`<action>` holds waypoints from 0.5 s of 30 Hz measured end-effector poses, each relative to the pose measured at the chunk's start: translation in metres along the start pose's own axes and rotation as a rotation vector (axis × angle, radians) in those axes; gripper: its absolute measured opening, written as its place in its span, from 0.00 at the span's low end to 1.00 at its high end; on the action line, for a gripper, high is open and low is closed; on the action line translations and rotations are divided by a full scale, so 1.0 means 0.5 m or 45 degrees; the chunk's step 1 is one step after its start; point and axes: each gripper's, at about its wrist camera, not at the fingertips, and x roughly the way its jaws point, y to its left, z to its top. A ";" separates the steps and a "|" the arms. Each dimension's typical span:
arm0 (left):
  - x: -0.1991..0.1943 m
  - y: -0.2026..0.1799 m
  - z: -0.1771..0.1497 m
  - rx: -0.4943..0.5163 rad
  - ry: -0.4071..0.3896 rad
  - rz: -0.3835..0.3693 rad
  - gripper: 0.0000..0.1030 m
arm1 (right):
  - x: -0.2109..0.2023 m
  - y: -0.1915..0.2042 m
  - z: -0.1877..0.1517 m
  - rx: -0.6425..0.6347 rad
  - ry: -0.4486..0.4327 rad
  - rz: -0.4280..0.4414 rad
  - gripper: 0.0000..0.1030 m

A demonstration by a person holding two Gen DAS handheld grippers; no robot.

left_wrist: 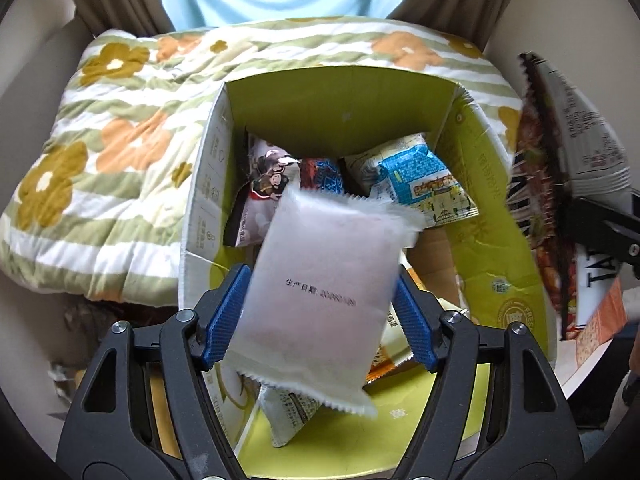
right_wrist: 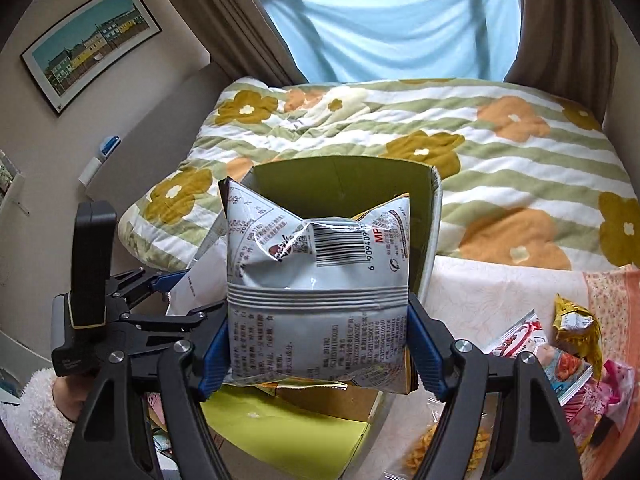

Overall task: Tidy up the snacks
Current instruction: 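Carry both packets over the yellow-green box and open both tools to drop them, then withdraw both open tools from the box toward the remaining snacks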

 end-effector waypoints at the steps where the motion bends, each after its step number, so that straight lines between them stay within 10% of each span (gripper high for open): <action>1: -0.001 0.001 -0.002 -0.007 -0.005 0.012 0.85 | 0.004 -0.002 0.001 0.001 0.009 0.000 0.70; 2: -0.005 0.000 -0.006 -0.016 -0.015 0.031 0.99 | 0.006 -0.004 0.002 0.000 0.013 0.001 0.70; 15: -0.063 0.018 -0.070 -0.183 -0.056 0.105 1.00 | 0.039 0.028 -0.007 -0.221 0.115 0.027 0.72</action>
